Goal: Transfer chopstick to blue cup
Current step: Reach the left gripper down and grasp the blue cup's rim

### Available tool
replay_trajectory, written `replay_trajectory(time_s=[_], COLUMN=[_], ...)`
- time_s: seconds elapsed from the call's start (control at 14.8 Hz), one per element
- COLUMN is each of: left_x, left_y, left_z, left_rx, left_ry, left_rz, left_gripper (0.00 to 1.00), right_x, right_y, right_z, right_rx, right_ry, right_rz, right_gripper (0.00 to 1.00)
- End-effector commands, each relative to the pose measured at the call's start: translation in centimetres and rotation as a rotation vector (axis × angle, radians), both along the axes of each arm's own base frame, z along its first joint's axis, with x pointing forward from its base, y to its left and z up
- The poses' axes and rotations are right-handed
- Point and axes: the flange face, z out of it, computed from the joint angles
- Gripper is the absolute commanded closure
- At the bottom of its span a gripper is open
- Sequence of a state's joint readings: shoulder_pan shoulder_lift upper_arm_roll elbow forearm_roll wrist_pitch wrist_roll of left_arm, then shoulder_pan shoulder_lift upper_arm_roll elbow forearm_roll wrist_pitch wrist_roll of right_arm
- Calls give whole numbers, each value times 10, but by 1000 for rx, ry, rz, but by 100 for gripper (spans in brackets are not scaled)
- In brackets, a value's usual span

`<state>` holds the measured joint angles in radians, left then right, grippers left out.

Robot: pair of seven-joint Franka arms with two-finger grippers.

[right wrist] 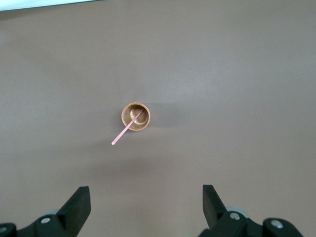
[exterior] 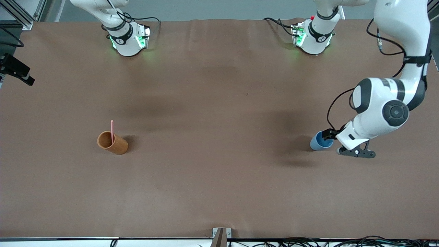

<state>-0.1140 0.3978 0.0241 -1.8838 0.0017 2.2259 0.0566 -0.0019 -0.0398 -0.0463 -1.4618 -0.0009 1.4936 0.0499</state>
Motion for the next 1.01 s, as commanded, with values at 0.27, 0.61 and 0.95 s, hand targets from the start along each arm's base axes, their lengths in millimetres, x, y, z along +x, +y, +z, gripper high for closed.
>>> replay_trajectory(time_s=[0.27, 0.61, 0.95], left_x=[1, 0, 21], left_y=[2, 4, -30], left_z=[-34, -37, 30], left_rx=[1, 8, 0], left_ry=[-14, -4, -67], left_rz=[1, -16, 99], left_gripper=[90, 99, 99], right_x=[4, 14, 29], right_y=[-3, 1, 13], right_z=[1, -6, -24], right_rx=[-4, -7, -12], right_ry=[-19, -32, -32], right_rz=[6, 12, 22], right_gripper=[0, 0, 0])
